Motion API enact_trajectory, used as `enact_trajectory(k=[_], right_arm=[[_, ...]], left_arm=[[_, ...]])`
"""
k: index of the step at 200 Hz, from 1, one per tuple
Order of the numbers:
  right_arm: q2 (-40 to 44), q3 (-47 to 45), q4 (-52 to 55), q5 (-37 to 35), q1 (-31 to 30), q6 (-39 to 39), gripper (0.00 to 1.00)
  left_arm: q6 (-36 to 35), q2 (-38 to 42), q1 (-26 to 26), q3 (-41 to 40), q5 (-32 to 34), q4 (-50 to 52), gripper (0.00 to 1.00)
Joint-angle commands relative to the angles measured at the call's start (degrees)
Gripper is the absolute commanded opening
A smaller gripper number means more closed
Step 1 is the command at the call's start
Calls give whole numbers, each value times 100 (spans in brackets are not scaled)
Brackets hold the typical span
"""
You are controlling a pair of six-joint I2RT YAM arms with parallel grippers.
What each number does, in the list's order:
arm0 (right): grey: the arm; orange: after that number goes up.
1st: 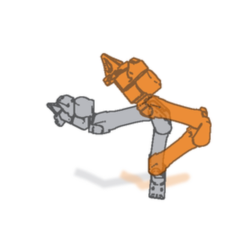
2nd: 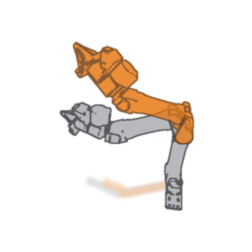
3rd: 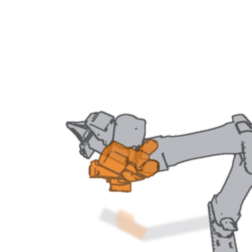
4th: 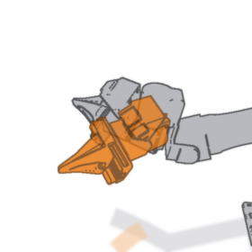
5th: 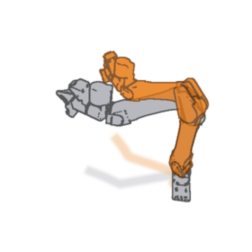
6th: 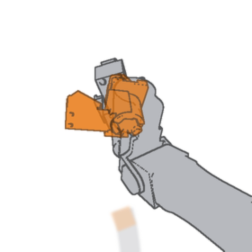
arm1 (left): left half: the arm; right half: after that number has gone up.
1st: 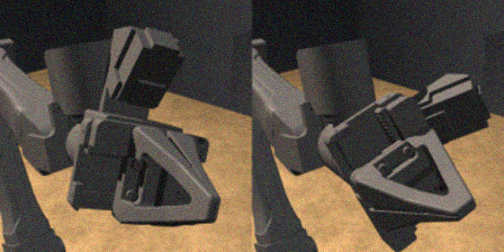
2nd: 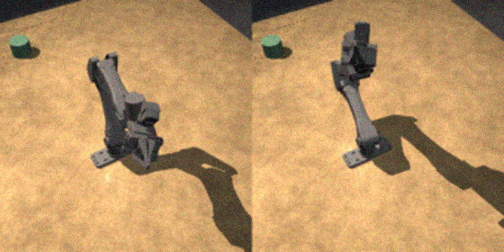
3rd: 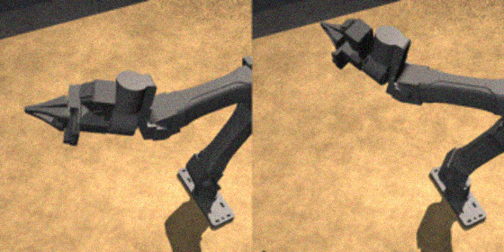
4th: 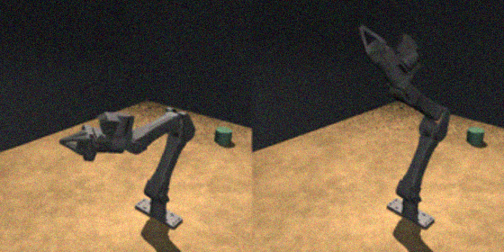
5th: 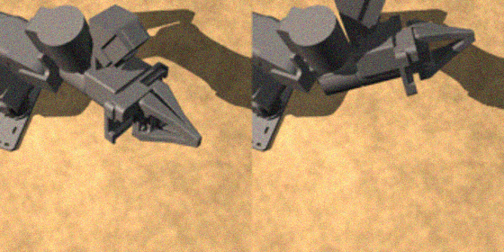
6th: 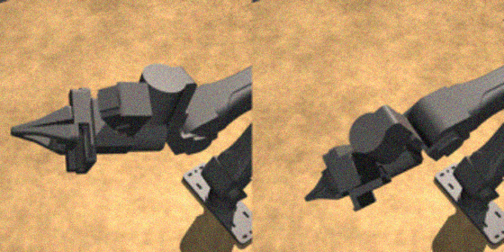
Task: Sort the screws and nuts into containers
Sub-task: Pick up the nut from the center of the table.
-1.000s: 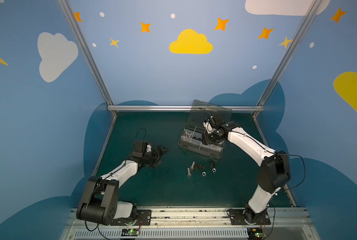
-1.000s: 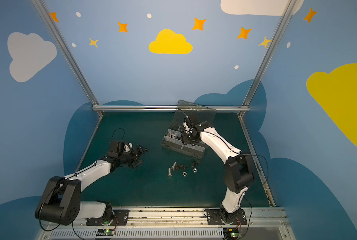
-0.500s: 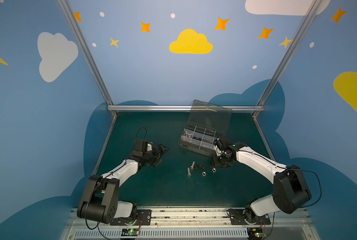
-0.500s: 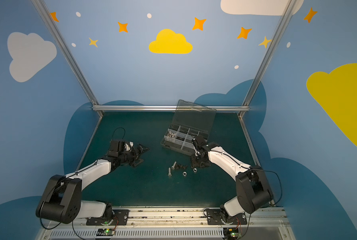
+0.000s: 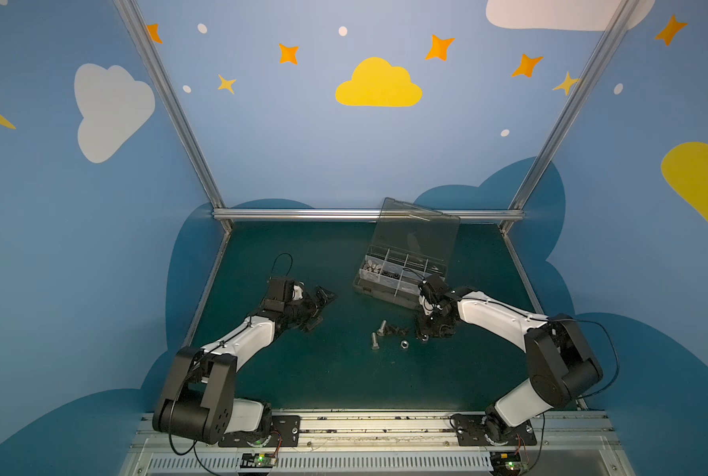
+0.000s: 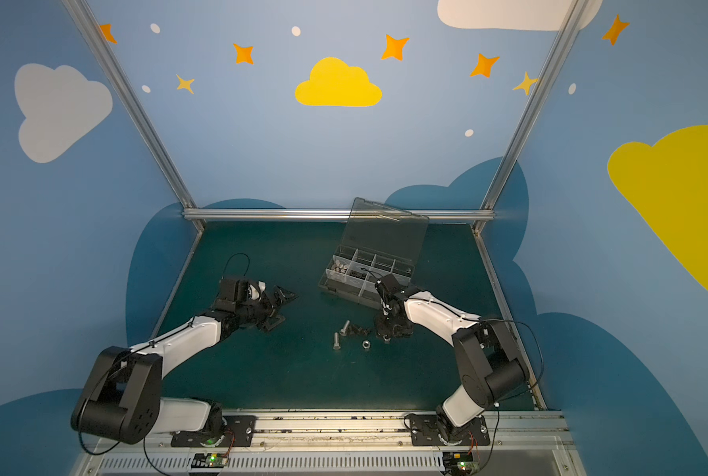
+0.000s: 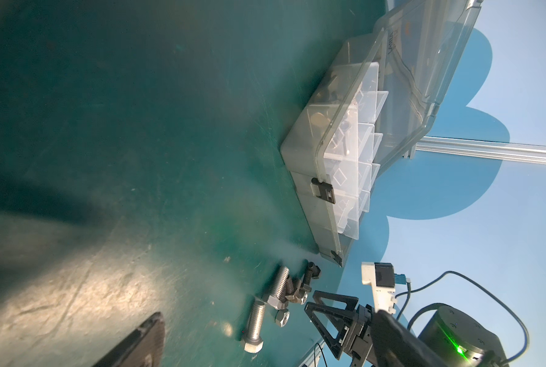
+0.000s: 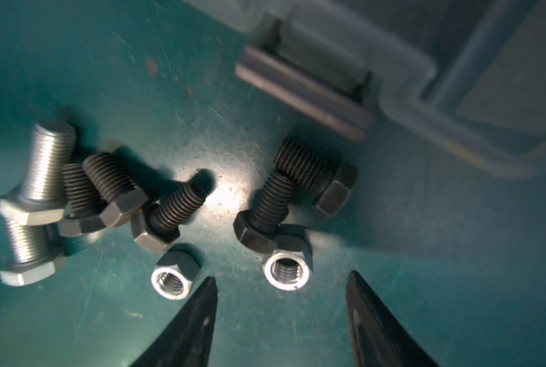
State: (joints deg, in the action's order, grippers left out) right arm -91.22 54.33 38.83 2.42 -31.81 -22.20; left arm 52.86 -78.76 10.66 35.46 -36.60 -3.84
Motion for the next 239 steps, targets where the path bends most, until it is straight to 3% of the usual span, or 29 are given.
enact_trajectory(k=[1, 100, 150, 192, 239], right_arm=[[-93, -1, 19, -117, -68, -65, 62], [-449, 17, -94, -299, -217, -12, 60], [-496, -10, -114, -346, -264, 5, 46], [-493, -10, -64, -387, -308, 5, 42], [-459, -14, -25, -400, -360, 0, 29]], left_arm=[[-8, -5, 16, 90, 55, 76, 100], [-21, 8, 33, 54, 87, 93, 100], [-4, -25, 42, 31, 92, 41, 100], [-4, -38, 50, 7, 92, 24, 100], [14, -33, 51, -31, 84, -21, 100]])
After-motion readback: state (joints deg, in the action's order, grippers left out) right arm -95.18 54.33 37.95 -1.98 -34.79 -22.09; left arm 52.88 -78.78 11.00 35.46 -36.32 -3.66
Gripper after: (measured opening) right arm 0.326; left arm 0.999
